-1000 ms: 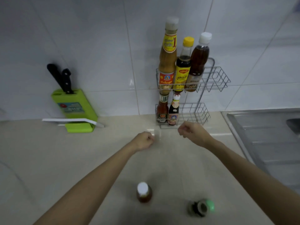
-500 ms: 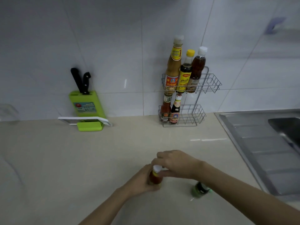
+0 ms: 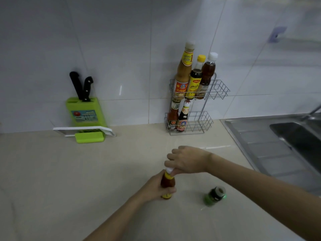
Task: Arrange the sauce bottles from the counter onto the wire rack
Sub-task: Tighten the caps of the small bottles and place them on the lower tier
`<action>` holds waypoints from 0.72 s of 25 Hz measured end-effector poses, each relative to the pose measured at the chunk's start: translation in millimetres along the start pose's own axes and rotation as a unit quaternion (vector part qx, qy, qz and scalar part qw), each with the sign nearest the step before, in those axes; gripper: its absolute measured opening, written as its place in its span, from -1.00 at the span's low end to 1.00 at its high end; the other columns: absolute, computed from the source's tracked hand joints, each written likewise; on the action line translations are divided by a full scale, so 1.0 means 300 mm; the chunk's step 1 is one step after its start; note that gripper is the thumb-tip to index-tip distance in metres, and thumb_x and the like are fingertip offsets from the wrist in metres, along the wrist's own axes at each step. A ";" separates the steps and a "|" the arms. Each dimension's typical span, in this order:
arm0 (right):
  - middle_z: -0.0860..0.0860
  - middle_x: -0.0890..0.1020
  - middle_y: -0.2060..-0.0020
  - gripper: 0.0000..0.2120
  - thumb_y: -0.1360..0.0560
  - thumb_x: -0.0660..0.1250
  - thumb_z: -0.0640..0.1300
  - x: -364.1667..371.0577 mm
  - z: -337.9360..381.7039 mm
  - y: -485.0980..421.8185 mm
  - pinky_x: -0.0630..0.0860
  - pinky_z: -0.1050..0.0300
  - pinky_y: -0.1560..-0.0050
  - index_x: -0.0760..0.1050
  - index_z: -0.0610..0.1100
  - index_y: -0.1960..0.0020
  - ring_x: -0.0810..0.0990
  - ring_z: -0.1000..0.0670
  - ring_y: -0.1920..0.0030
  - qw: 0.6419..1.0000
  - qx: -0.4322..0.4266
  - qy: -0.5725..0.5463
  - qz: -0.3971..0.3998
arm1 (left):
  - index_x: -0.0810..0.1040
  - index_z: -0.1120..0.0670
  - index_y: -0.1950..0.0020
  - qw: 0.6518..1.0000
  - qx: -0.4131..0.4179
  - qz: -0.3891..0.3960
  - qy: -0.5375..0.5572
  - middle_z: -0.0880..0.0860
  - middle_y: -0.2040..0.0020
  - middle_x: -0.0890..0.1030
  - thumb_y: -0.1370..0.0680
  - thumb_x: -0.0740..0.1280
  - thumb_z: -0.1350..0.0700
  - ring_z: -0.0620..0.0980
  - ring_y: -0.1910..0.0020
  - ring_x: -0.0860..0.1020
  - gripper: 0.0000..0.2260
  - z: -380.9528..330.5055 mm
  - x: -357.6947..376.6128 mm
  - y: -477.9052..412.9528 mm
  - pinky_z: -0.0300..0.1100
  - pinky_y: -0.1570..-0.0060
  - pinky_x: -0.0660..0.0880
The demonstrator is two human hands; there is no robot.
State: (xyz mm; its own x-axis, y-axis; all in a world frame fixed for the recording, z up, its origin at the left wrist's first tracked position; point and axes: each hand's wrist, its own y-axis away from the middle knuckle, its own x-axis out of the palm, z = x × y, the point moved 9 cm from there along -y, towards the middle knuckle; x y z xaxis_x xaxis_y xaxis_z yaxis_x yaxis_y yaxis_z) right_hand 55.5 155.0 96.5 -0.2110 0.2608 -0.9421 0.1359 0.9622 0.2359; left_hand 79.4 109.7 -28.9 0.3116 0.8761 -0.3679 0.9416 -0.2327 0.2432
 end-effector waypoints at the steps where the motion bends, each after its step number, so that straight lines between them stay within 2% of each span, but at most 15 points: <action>1: -0.12 0.55 0.00 -0.57 -0.61 -0.01 0.17 -0.003 0.009 0.002 0.45 -0.04 0.10 0.38 -0.15 -0.18 0.52 -0.15 0.08 1.000 -0.005 -0.008 0.000 | 0.41 -0.17 -0.23 1.000 -0.001 0.020 -0.008 -0.11 -0.08 0.60 -0.38 0.46 -0.15 -0.18 -0.07 0.57 -0.53 -0.008 0.007 0.004 -0.24 -0.09 0.51; 3: -0.12 0.56 0.07 -0.55 -0.61 -0.02 0.19 -0.019 0.012 0.012 0.45 -0.03 0.12 0.41 -0.16 -0.10 0.51 -0.14 0.13 1.000 -0.011 -0.017 -0.010 | 0.37 -0.36 -0.15 0.998 0.007 0.057 -0.018 -0.26 0.01 0.57 -0.38 0.46 -0.16 -0.32 0.01 0.55 -0.59 -0.038 0.015 0.014 -0.41 0.01 0.48; 5: -0.10 0.57 0.14 -0.52 -0.60 -0.06 0.20 -0.044 -0.026 0.017 0.44 -0.03 0.14 0.43 -0.16 0.00 0.51 -0.12 0.19 0.999 0.032 -0.028 -0.033 | 0.38 -0.42 -0.10 0.998 0.017 0.053 -0.002 -0.27 0.03 0.59 -0.36 0.46 -0.22 -0.35 0.00 0.56 -0.61 -0.068 0.006 0.012 -0.43 0.01 0.48; 7: -0.10 0.57 0.25 -0.45 -0.59 -0.11 0.24 -0.057 -0.086 0.020 0.42 -0.01 0.26 0.43 -0.16 0.13 0.47 -0.11 0.30 0.987 0.145 -0.042 -0.047 | 0.43 -0.30 -0.11 1.000 0.019 -0.004 0.012 -0.19 0.01 0.62 -0.34 0.43 -0.27 -0.25 -0.02 0.59 -0.61 -0.098 -0.021 -0.003 -0.24 -0.05 0.55; 9: -0.08 0.52 0.40 -0.38 -0.57 -0.11 0.29 -0.027 -0.147 0.026 0.32 0.06 0.40 0.38 -0.17 0.31 0.39 -0.07 0.43 0.955 0.287 -0.073 -0.011 | 0.45 -0.07 -0.16 0.998 0.008 -0.054 -0.008 -0.05 -0.06 0.64 -0.35 0.41 -0.26 -0.08 -0.07 0.60 -0.52 -0.111 -0.045 -0.017 -0.03 -0.12 0.56; 11: -0.04 0.42 0.48 -0.34 -0.53 -0.12 0.35 -0.003 -0.174 0.025 0.25 0.12 0.47 0.30 -0.16 0.41 0.35 -0.02 0.48 0.931 0.347 -0.105 0.034 | 0.45 0.01 -0.19 0.998 0.002 -0.054 -0.014 0.00 -0.10 0.63 -0.39 0.42 -0.21 -0.03 -0.10 0.60 -0.51 -0.126 -0.057 -0.014 0.01 -0.17 0.54; 13: -0.04 0.44 0.41 -0.38 -0.53 -0.10 0.36 -0.036 -0.195 0.021 0.30 0.08 0.40 0.31 -0.14 0.34 0.39 -0.04 0.42 0.934 0.322 -0.152 0.015 | 0.45 0.02 -0.22 0.999 0.005 -0.014 0.036 0.01 -0.13 0.63 -0.44 0.44 -0.12 -0.03 -0.14 0.59 -0.56 -0.153 -0.077 -0.013 -0.03 -0.21 0.54; 15: -0.06 0.50 0.27 -0.52 -0.56 -0.03 0.27 -0.102 -0.210 0.020 0.39 0.02 0.27 0.33 -0.12 0.21 0.44 -0.08 0.29 0.946 0.258 -0.192 -0.033 | 0.44 0.06 -0.26 0.996 0.012 0.048 0.080 0.09 -0.18 0.60 -0.49 0.42 0.00 -0.03 -0.18 0.57 -0.61 -0.194 -0.099 -0.010 -0.15 -0.20 0.53; 18: -0.08 0.50 0.24 -0.60 -0.58 0.04 0.18 -0.154 -0.224 0.018 0.41 -0.03 0.20 0.34 -0.12 0.19 0.46 -0.09 0.25 0.942 0.203 -0.261 -0.057 | 0.46 -0.02 -0.24 0.988 -0.002 0.120 0.095 -0.03 -0.18 0.61 -0.52 0.40 0.02 -0.22 -0.14 0.59 -0.68 -0.237 -0.114 0.003 -0.39 -0.04 0.54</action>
State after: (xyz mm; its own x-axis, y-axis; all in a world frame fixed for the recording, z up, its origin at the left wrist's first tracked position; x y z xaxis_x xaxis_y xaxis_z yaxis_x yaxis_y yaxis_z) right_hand 1.0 153.4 157.3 0.2432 -0.0176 -0.9698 0.5233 0.8443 0.1159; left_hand 60.4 109.5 47.8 0.4959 0.8593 -0.1249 0.8432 -0.4422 0.3058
